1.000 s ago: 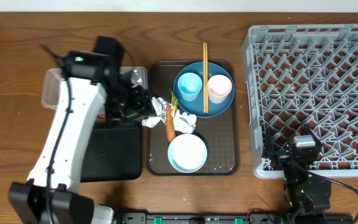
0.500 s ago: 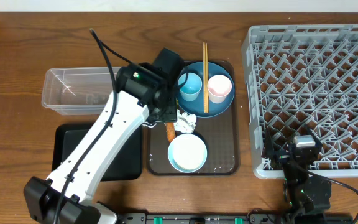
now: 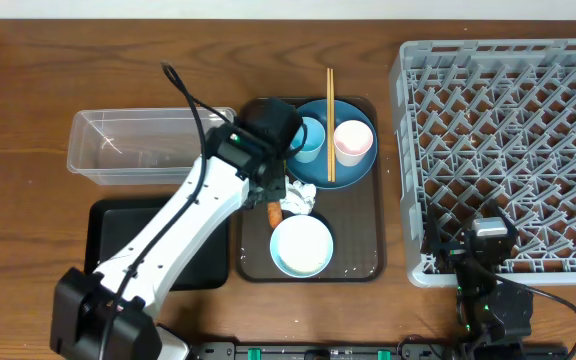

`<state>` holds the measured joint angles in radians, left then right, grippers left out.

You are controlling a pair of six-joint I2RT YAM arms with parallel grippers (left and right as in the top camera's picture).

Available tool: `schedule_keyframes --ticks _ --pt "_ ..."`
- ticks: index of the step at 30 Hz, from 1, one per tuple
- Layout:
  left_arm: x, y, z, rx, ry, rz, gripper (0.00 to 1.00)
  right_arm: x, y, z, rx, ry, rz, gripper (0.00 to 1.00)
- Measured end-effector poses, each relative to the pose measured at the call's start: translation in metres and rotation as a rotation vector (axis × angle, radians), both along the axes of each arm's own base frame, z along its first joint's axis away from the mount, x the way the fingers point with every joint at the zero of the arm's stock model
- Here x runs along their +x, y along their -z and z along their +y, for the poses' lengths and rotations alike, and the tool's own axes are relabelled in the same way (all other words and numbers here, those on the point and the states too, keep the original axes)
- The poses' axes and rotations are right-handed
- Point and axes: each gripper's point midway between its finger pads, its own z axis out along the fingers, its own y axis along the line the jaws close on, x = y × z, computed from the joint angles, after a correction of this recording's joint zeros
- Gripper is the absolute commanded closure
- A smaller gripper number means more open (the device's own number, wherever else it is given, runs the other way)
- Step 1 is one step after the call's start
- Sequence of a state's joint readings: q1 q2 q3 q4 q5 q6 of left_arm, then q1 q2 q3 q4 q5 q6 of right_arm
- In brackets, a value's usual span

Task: Sort waste into correct bins and load items into the dishwasher rack
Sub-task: 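Reach the left gripper over the tray to the white tissue, then grasp the crumpled white tissue with the left gripper and lift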

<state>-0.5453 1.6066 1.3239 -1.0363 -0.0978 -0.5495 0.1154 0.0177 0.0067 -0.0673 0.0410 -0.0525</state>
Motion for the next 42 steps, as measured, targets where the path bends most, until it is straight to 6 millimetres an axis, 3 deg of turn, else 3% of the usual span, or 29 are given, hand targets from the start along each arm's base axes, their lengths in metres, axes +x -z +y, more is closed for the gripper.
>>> schedule_keyframes --ticks 8,19,33,42 --pt "0.010 0.029 0.002 0.010 -0.007 -0.061 0.52 0.000 0.000 0.000 0.000 0.000 0.000 0.01" --pt "0.024 0.054 -0.002 -0.013 -0.001 -0.148 0.52 0.000 0.000 0.000 0.000 0.000 0.000 0.01" --pt "0.023 0.086 0.013 0.037 -0.006 -0.212 0.51 0.000 0.000 0.000 0.000 0.000 0.000 0.01" --pt "0.029 0.087 0.011 0.021 -0.010 -0.249 0.51 0.000 0.000 0.000 0.000 0.000 0.000 0.01"
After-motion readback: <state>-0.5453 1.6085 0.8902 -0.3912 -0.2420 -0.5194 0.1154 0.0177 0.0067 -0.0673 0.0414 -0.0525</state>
